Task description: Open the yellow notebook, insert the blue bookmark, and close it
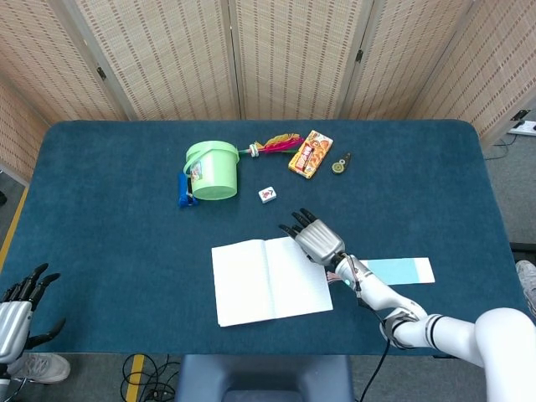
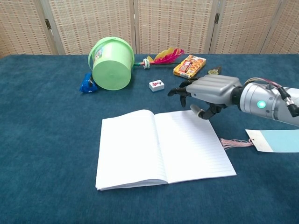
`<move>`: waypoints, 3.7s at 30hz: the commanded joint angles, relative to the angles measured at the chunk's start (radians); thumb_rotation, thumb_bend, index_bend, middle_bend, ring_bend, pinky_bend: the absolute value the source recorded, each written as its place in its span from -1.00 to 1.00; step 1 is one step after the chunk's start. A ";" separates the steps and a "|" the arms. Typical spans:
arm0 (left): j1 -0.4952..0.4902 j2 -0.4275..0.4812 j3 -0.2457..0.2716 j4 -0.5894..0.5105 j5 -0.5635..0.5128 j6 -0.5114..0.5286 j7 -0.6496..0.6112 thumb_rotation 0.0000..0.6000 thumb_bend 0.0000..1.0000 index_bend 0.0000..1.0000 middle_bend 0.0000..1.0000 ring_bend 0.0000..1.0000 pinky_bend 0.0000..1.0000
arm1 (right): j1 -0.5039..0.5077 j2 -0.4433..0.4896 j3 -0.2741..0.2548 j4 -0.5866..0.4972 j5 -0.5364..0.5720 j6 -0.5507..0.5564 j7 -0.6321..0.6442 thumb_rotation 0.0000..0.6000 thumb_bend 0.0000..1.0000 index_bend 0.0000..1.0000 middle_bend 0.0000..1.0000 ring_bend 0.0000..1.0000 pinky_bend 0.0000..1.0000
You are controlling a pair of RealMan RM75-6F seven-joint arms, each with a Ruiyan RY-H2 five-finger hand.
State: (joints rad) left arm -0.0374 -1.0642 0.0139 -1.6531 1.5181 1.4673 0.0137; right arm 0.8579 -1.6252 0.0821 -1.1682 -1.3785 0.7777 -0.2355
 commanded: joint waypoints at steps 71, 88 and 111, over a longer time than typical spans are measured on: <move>-0.021 -0.018 0.003 0.005 0.003 -0.029 0.000 1.00 -0.42 -0.64 -0.86 -0.67 -0.55 | -0.403 0.288 -0.166 -0.224 0.026 0.280 -0.053 1.00 -0.59 -0.56 -0.76 -1.00 -1.00; -0.024 -0.014 0.008 -0.002 -0.003 -0.038 0.004 1.00 -0.41 -0.64 -0.88 -0.67 -0.55 | -0.415 0.238 -0.137 -0.106 0.057 0.210 -0.044 1.00 -0.58 -0.53 -0.76 -1.00 -1.00; -0.023 -0.017 0.010 0.005 -0.008 -0.038 0.000 1.00 -0.41 -0.64 -0.88 -0.67 -0.55 | -0.413 0.236 -0.118 -0.106 0.058 0.167 -0.066 1.00 -0.52 -0.50 -0.76 -1.00 -1.00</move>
State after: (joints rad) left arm -0.0603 -1.0813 0.0239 -1.6476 1.5101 1.4291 0.0141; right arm 0.4451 -1.3895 -0.0358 -1.2740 -1.3202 0.9445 -0.3010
